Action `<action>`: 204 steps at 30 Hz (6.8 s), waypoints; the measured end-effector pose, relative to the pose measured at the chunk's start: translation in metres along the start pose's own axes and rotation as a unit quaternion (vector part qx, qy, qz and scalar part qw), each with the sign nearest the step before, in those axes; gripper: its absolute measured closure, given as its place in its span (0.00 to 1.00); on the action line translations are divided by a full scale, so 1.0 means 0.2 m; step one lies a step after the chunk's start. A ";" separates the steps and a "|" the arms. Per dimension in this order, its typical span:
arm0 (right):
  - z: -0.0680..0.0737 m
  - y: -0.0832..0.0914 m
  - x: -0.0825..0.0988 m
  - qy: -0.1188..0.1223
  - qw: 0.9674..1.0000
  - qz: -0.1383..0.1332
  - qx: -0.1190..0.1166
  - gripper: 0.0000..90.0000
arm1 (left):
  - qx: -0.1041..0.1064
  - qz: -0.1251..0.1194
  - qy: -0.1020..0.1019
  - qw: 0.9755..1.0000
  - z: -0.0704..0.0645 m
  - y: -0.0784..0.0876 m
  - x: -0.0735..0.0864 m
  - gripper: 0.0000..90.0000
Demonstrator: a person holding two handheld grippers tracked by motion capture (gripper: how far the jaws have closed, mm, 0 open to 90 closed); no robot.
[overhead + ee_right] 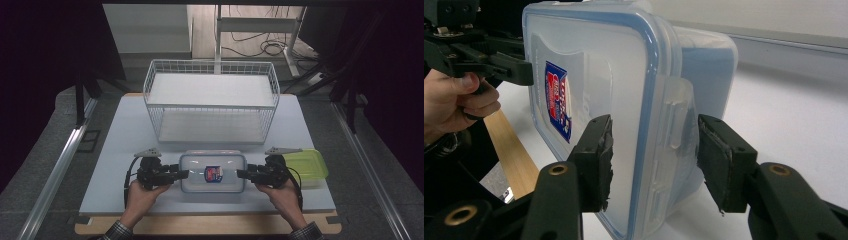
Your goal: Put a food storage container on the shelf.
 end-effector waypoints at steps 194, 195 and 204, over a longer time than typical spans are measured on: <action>-0.04 0.13 -0.88 0.149 0.977 -0.103 0.114 0.08 | -0.092 -0.070 -0.134 0.984 -0.15 0.20 -0.76 0.09; -0.03 0.13 -0.87 0.151 0.977 -0.104 0.113 0.08 | -0.091 -0.068 -0.139 0.984 -0.16 0.20 -0.75 0.08; 0.01 0.12 -0.75 0.175 0.973 -0.097 0.111 0.06 | -0.099 -0.067 -0.165 0.979 -0.20 0.19 -0.61 0.05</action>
Point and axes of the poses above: each handheld gripper's, and its own axes: y roughly backward along the jaws, x roughly out of its underside, z roughly to its left, the point moved 4 cm from there along -y, roughly forward along the jaws, and after that the axes turned 6 degrees about y, right-handed, at the moved point
